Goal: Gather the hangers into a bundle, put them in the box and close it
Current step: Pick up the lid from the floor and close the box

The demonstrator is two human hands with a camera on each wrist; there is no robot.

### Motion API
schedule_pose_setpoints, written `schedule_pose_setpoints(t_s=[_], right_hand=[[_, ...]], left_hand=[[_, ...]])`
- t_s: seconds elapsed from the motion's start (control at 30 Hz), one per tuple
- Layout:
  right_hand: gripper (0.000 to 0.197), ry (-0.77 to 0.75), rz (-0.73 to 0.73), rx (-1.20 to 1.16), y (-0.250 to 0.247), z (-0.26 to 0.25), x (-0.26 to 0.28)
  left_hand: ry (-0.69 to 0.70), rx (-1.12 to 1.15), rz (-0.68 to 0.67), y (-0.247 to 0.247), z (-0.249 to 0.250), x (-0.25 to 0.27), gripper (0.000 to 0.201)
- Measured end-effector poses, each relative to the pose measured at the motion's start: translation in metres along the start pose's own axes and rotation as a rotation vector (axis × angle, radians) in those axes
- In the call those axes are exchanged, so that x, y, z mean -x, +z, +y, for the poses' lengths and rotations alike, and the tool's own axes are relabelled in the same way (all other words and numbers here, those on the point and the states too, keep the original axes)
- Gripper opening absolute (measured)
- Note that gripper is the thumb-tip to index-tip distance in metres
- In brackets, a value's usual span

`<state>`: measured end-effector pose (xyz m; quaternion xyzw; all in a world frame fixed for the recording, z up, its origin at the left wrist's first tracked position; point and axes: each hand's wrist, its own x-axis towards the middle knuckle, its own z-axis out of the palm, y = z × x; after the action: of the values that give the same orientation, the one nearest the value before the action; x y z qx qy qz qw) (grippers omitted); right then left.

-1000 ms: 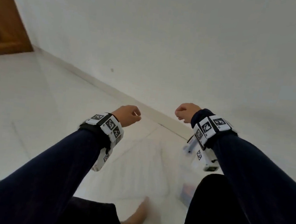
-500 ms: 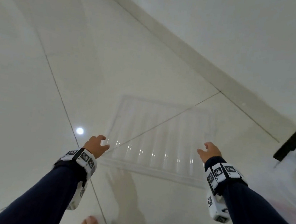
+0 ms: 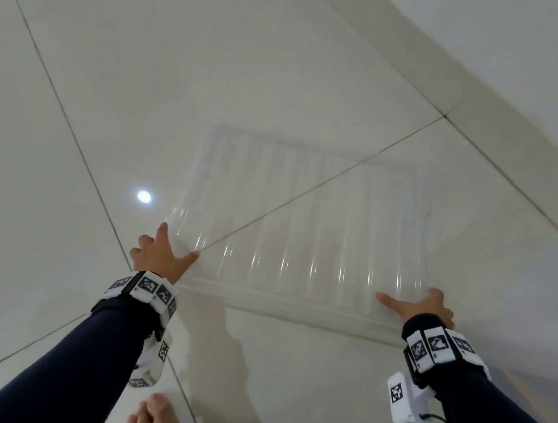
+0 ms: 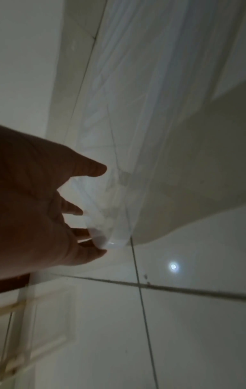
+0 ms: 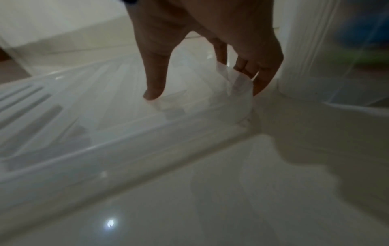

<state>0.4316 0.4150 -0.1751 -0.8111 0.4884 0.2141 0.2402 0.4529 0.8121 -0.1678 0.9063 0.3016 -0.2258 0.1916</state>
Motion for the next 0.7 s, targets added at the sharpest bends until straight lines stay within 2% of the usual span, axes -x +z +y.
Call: schedule_pose_setpoints(t_s=[0.17,0.4,0.6,0.7], right_hand=[[0.11,-0.064,-0.032,-0.099,-0.035,-0.018,0.035],[0.108,-0.289,0.01,-0.193,-0.108,-0.042,0.129],[0.11,-0.479,0.125,-0.365,-0.18,-0.033,0.21],[0.108,-0.511,0.196,-0.453,-0.224,-0.014,0.241]], left_hand=[[-0.005,0.096,0.099,-0.046,-0.006,0.035,0.098],[-0.002,0.208,0.269,-0.139,-0.032,0.118,0.098],[0.122,0.354,0.46,-0.211,-0.045,0.19,0.1],[0.211,0.43,0.504,-0.233,-0.034,0.219,0.102]])
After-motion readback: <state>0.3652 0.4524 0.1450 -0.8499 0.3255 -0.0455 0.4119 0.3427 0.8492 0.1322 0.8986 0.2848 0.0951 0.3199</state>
